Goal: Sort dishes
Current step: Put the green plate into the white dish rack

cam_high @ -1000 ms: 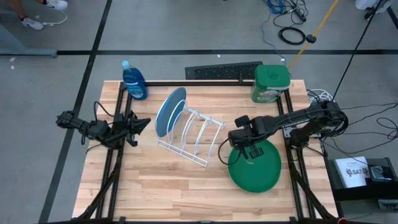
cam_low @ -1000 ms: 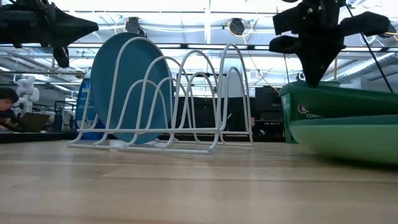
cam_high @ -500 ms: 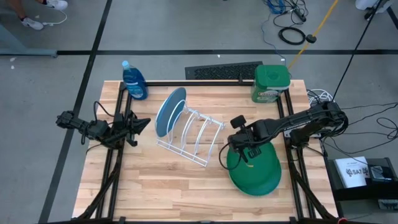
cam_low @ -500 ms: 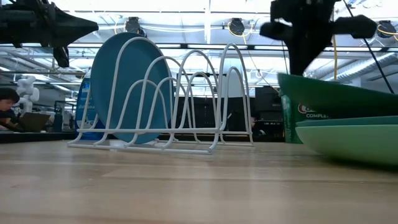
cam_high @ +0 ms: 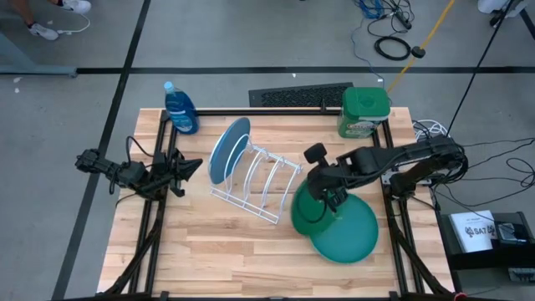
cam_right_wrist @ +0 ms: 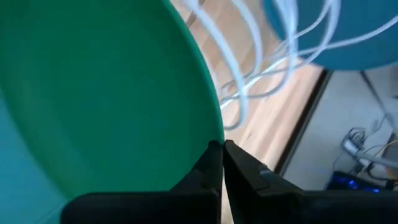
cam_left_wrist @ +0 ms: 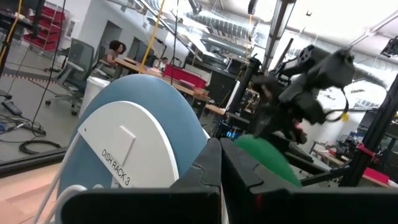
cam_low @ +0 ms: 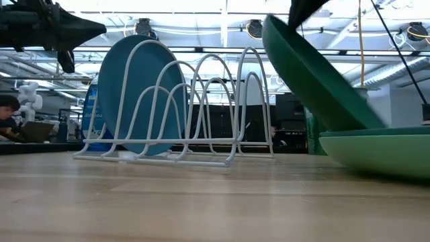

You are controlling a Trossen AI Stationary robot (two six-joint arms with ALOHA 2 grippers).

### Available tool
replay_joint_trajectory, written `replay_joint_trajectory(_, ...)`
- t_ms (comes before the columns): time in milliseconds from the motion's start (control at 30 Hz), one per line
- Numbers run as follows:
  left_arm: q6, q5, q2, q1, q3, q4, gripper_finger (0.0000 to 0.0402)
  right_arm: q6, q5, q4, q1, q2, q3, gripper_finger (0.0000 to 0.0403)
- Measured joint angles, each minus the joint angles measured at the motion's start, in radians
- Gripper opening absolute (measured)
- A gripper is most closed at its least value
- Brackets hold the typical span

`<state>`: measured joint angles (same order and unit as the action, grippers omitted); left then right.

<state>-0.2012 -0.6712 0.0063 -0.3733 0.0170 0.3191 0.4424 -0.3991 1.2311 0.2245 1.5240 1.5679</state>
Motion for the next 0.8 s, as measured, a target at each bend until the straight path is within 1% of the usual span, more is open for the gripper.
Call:
replay_joint_trajectory(333, 0.004, 0.0, 0.0, 0.0, 0.0, 0.0, 0.0, 0.088, 0.0, 0.018, 0.003, 0.0, 0.16, 0.0)
replay_joint_trajectory(433, 0.004, 0.0, 0.0, 0.0, 0.0, 0.0, 0.0, 0.114, -0.023, 0.017, 0.011, 0.0, 0.195, 0.0)
replay_joint_trajectory(567, 0.004, 0.0, 0.0, 0.0, 0.0, 0.0, 0.0, 0.135, -0.049, 0.012, 0.021, 0.0, 0.224, 0.0)
replay_joint_trajectory(800, 0.004, 0.0, 0.0, 0.0, 0.0, 0.0, 0.0, 0.184, -0.055, -0.025, 0.032, 0.0, 0.275, 0.0001)
